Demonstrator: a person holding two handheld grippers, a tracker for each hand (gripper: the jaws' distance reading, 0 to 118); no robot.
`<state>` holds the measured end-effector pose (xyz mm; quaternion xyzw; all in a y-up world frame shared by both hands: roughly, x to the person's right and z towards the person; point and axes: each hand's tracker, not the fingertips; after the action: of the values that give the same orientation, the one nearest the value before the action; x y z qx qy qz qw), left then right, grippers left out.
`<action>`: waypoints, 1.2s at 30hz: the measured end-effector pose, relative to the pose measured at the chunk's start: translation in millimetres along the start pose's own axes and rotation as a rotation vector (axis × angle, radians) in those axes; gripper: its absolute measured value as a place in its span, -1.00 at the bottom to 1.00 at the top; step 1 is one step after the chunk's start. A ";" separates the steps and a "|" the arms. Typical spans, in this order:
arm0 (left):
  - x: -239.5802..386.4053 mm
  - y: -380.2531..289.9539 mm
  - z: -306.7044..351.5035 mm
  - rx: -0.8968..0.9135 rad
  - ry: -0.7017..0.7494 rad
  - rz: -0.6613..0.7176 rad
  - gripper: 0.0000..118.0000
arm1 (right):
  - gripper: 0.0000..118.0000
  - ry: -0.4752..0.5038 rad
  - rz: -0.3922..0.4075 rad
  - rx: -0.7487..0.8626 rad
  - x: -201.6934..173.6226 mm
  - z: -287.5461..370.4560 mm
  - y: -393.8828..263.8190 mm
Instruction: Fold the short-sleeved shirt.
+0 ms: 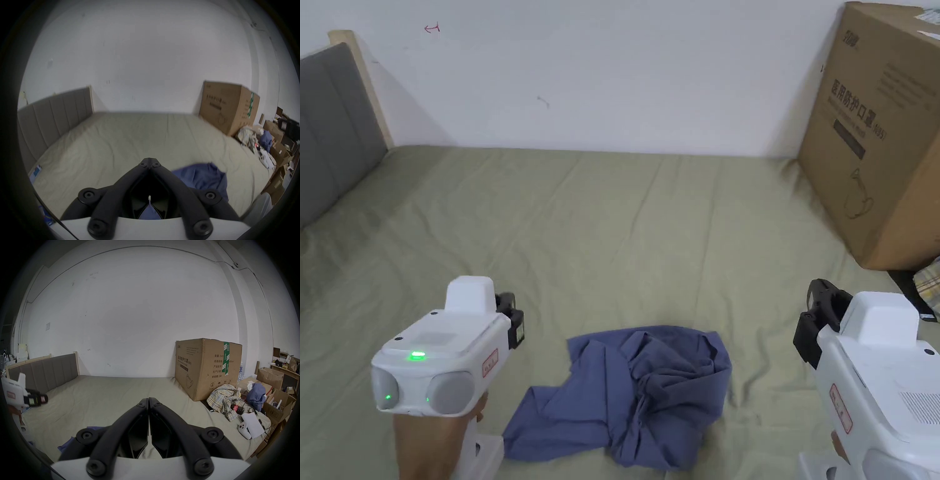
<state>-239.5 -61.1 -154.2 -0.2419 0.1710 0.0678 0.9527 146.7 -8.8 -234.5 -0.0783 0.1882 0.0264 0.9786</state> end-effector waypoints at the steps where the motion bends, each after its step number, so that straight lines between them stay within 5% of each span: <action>1: -1.0 -8.2 -8.2 -0.046 -0.013 0.000 -1.00 | -1.00 0.001 -0.001 -0.004 -0.3 -1.1 -1.7; 12: -13.1 -103.0 -67.4 -0.471 -0.025 0.143 -0.95 | -1.00 0.026 0.001 -0.092 -1.1 -16.3 -26.5; 14: -14.4 -110.4 -71.7 -0.516 -0.008 0.161 -0.59 | -1.00 0.028 0.004 -0.107 -2.3 -18.9 -32.1; 15: -13.8 -113.6 -73.4 -0.517 0.014 0.165 -0.07 | -1.00 0.031 0.004 -0.117 -2.7 -20.9 -34.8; 17: -11.1 -118.2 -77.5 -0.528 0.052 0.158 0.59 | -1.00 0.034 0.004 -0.133 -3.7 -24.0 -39.3; 19: -6.3 -121.0 -82.1 -0.551 0.057 0.130 0.77 | -1.00 0.038 0.003 -0.149 -3.9 -28.7 -43.3; 21: -1.3 -124.8 -90.5 -0.582 0.059 0.105 0.73 | -1.00 0.041 0.002 -0.160 -3.5 -33.1 -46.8; 23: 1.5 -132.0 -99.4 -0.612 0.044 0.096 0.26 | -1.00 0.042 0.001 -0.171 -3.5 -38.2 -49.0; 25: 7.8 -132.4 -97.6 -0.604 0.065 0.074 0.10 | -1.00 0.045 -0.001 -0.184 -2.9 -45.0 -51.8; 26: 9.4 -131.2 -96.7 -0.607 0.057 0.049 -0.13 | -1.00 0.047 -0.004 -0.192 -2.3 -49.3 -53.1; 28: 13.7 -124.7 -90.6 -0.564 0.025 0.023 -0.95 | -1.00 0.051 -0.008 -0.218 -1.5 -62.4 -57.1; 32: 16.1 -113.9 -80.7 -0.516 -0.008 0.037 -0.96 | -0.92 0.066 -0.017 -0.337 0.0 -106.9 -67.0; 35: 12.5 -101.0 -68.2 -0.470 -0.033 0.056 -0.96 | 0.24 0.069 0.005 -0.452 -1.0 -152.8 -78.6; 36: 12.1 -97.2 -63.9 -0.459 -0.040 0.055 -0.96 | 0.47 0.067 0.030 -0.500 -2.4 -170.0 -84.0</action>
<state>-226.4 -176.4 -168.6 -0.4459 0.1389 0.1357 0.8737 89.5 -119.5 -377.4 -0.3161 0.2091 0.0843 0.9216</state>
